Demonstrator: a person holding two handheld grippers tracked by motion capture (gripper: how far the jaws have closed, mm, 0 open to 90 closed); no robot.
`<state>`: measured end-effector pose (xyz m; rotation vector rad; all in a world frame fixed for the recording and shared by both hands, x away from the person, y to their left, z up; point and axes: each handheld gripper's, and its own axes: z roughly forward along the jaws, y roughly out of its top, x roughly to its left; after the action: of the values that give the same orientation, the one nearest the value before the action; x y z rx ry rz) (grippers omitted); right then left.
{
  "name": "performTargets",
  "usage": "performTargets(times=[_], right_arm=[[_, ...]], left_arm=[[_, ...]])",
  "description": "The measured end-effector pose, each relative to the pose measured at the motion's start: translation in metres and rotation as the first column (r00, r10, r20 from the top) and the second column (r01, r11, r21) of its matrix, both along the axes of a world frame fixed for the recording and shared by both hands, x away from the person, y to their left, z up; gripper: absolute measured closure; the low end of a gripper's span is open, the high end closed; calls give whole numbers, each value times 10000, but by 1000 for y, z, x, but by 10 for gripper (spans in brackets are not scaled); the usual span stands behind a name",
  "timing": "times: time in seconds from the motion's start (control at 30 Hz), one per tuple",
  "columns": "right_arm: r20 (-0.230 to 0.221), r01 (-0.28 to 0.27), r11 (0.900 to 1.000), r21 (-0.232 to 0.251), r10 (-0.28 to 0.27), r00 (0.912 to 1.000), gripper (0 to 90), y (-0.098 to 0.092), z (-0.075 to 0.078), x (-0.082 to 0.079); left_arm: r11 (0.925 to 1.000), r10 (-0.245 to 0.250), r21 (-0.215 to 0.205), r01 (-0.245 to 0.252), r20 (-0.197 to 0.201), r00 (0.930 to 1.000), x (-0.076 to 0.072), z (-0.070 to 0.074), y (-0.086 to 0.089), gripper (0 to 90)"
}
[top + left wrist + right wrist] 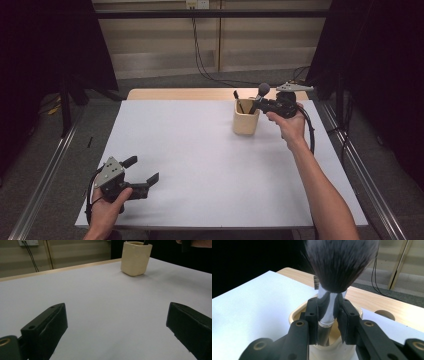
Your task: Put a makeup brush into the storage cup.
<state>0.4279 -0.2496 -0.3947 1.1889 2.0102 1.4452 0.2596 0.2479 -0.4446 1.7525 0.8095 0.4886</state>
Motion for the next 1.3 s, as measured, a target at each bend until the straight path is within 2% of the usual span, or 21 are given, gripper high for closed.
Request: performTargets(times=[0.73,1.0,1.3], right_arm=[[-304,-124,9999,-58,122,9995,719,7,-16,4],[-363,14,9999,143,-9,9993,706,5,-18,3],[-37,251,9989,388,-249,9997,464,2,-22,-1]], left_arm=[[9998,10,195,-10,-16,10000,0,0,2,36],[9999,1,158,0,-69,10000,0,0,2,36],[9998,-4,203,6,-109,9999,1,0,2,36]])
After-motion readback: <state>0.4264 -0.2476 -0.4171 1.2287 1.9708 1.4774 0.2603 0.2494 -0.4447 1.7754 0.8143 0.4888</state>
